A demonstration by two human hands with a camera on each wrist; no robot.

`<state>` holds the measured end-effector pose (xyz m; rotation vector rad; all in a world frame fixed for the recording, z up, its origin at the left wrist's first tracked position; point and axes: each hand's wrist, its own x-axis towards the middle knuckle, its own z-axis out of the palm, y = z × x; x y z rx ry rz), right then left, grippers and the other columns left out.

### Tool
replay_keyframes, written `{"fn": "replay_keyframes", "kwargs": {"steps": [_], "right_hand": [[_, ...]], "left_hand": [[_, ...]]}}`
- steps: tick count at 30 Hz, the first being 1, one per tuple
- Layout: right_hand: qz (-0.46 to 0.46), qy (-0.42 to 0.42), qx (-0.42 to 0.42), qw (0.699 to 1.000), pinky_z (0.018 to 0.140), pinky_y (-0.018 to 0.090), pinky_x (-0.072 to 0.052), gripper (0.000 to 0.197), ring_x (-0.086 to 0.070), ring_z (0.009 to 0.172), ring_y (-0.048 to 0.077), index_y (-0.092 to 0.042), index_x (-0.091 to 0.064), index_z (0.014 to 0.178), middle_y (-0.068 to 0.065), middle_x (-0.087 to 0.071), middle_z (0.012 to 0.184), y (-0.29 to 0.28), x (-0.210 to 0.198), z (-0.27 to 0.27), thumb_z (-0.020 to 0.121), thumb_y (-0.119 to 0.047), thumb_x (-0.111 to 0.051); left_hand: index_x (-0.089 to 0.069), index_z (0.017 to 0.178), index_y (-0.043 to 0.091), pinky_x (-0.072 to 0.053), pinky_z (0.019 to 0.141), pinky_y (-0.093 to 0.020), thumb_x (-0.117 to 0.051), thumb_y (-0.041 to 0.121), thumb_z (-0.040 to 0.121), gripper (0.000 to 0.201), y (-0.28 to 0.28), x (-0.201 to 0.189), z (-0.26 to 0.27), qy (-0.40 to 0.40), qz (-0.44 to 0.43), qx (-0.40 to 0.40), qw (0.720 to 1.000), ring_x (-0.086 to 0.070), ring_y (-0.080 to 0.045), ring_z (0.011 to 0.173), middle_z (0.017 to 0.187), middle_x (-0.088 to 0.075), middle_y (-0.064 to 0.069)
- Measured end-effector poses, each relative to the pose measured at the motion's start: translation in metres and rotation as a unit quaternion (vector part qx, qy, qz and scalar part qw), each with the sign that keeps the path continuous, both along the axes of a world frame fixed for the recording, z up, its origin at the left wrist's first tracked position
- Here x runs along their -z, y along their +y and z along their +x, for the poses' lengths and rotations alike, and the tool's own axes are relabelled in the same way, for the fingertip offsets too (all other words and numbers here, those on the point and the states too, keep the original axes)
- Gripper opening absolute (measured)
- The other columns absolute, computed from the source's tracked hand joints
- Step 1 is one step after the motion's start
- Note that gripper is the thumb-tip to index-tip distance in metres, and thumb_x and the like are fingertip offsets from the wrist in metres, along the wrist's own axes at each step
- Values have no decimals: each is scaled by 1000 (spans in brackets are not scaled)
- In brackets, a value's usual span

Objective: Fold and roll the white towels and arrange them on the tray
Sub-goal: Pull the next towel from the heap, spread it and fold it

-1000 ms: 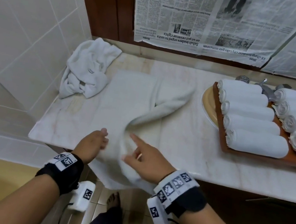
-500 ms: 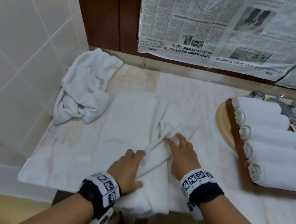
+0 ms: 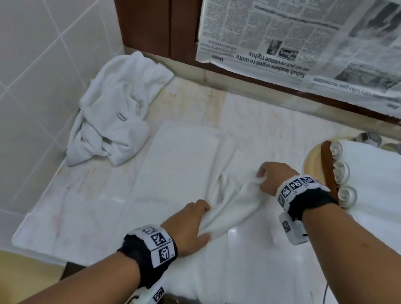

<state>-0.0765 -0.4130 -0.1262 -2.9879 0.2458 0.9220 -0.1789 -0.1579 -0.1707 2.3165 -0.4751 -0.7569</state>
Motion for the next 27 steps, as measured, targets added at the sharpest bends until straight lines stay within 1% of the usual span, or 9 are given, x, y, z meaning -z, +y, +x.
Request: {"fn": "replay_keyframes", "kwargs": {"steps": [3, 5, 9, 11, 13, 15, 17, 22, 27], "right_hand": [[-7, 5, -97, 995, 84, 30, -50, 22, -63, 104, 27, -10, -70, 104, 8, -67, 115, 18, -42, 32, 90, -23, -59], [127, -106, -82, 983, 79, 32, -52, 14, -64, 94, 27, -11, -71, 92, 10, -70, 101, 38, -72, 56, 85, -19, -63], [418, -226, -65, 878, 76, 35, -50, 43, -61, 77, 19, -24, -62, 115, 2, -66, 91, 101, -91, 96, 75, -19, -76], [352, -196, -96, 910, 81, 31, -47, 63, -59, 84, 14, -27, -49, 136, -1, -62, 98, 124, -65, 109, 80, -32, -78], [219, -122, -103, 963, 95, 35, -47, 77, -60, 109, 22, -25, -37, 147, 3, -62, 123, 130, -25, 116, 84, -48, -73], [137, -60, -89, 985, 105, 40, -43, 82, -53, 126, 27, -27, -34, 149, 3, -54, 141, 124, 11, 114, 82, -61, -68], [107, -59, -83, 989, 108, 44, -40, 80, -45, 131, 31, -29, -37, 148, 5, -45, 145, 115, 34, 109, 82, -63, -67], [149, -97, -76, 981, 100, 42, -45, 60, -48, 123, 26, -34, -49, 133, 3, -45, 130, 97, 50, 105, 79, -46, -74], [158, -103, -45, 981, 91, 39, -47, 50, -51, 105, 23, -31, -50, 113, 0, -49, 114, 86, 53, 101, 76, -50, -77]], "left_hand": [[-29, 144, 29, -46, 90, -25, -64, 58, 84, 75, 11, 1, 5, 36, -36, -51, 997, -54, -8, 101, 121, -49, 6], [-32, 143, 30, -44, 80, -15, -61, 66, 82, 77, 19, -6, 11, 56, -83, -123, 987, -57, -1, 93, 119, -54, 12], [-51, 136, 26, -48, 86, -13, -55, 73, 79, 74, 40, -18, 26, 138, -229, -307, 913, -63, -3, 106, 124, -63, 13], [-65, 120, 23, -54, 85, -20, -62, 62, 84, 53, 50, -12, 36, 179, -279, -370, 868, -68, -8, 100, 114, -71, 8], [-66, 92, 16, -53, 81, -28, -64, 49, 90, 33, 60, -1, 47, 143, -200, -371, 896, -68, -15, 87, 93, -72, 2], [-44, 69, 14, -39, 62, -28, -60, 38, 95, 39, 68, 8, 56, 87, -74, -345, 932, -50, -17, 67, 70, -51, -1], [-33, 68, 17, -30, 58, -29, -60, 34, 95, 42, 69, 9, 65, 64, -46, -339, 938, -38, -16, 61, 66, -37, 0], [-39, 72, 14, -31, 60, -30, -66, 42, 90, 43, 60, 6, 106, 91, -94, -377, 917, -43, -18, 72, 69, -37, 3], [-60, 100, 5, -40, 75, -29, -64, 35, 93, 31, 48, 1, 165, 40, -85, -411, 907, -62, -33, 102, 96, -62, -13]]}}
